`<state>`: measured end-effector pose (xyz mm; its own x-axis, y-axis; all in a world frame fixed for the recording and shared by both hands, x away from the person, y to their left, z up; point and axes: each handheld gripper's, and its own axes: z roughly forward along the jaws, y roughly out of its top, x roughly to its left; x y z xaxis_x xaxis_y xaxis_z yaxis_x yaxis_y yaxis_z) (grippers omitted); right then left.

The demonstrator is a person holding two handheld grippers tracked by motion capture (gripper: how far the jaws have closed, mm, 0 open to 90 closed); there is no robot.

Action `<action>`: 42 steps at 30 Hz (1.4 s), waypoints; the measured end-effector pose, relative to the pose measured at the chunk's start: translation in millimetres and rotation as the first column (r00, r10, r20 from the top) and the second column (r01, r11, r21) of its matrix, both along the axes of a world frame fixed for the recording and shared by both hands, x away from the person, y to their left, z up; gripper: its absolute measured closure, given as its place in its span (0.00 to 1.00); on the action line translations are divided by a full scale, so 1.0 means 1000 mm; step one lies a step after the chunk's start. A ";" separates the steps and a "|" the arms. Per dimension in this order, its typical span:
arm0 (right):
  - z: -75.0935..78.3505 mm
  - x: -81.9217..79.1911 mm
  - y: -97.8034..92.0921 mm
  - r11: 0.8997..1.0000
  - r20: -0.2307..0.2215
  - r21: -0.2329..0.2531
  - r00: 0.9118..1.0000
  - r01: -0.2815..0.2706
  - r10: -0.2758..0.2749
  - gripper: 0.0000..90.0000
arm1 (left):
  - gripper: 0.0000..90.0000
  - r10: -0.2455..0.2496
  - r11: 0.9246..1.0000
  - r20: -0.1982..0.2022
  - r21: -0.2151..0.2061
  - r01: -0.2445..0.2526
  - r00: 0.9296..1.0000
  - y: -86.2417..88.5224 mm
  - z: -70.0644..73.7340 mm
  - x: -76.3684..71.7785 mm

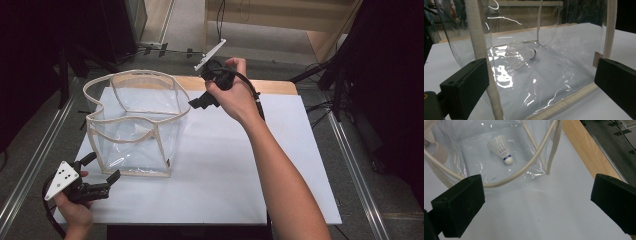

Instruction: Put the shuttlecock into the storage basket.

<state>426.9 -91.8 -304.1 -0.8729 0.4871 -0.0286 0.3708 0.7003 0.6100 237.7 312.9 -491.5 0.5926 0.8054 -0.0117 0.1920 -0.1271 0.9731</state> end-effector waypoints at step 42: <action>-0.064 -0.029 -0.049 0.997 -0.004 0.053 0.998 0.056 -0.056 0.00 | 0.00 -0.001 1.000 0.000 0.006 0.001 1.000 0.000 0.000 0.000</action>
